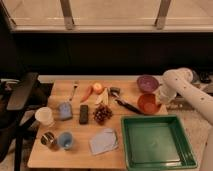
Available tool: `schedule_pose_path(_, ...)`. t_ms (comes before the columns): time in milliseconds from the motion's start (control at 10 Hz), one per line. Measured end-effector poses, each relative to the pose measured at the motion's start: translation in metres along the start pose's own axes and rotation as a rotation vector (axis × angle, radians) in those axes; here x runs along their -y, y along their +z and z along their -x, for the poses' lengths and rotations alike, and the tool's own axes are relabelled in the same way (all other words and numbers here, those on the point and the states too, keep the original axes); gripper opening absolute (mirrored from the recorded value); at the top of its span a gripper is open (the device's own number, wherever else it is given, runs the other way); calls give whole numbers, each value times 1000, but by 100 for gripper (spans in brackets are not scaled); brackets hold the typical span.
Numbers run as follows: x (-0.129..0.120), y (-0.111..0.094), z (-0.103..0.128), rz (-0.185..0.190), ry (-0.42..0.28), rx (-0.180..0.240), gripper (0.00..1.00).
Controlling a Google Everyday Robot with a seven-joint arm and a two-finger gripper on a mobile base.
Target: Stack bowls into tray
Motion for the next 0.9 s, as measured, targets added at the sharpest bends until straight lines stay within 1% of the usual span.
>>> schedule_pose_path(100, 2, -11, 9, 2, 7, 19, 0)
schedule_pose_path(200, 5, -17, 14, 8, 13, 21, 0)
schedule_pose_path(300, 8, -25, 26, 36, 35, 28, 0)
schedule_pose_path(400, 14, -34, 36, 62, 70, 23, 0)
schedule_pose_path(500, 19, -45, 52, 103, 119, 33, 0)
schedule_pose_path(600, 20, -52, 60, 133, 150, 31, 0)
schedule_pose_path(700, 21, -59, 67, 155, 176, 46, 0)
schedule_pose_path(900, 23, -75, 73, 184, 210, 73, 0)
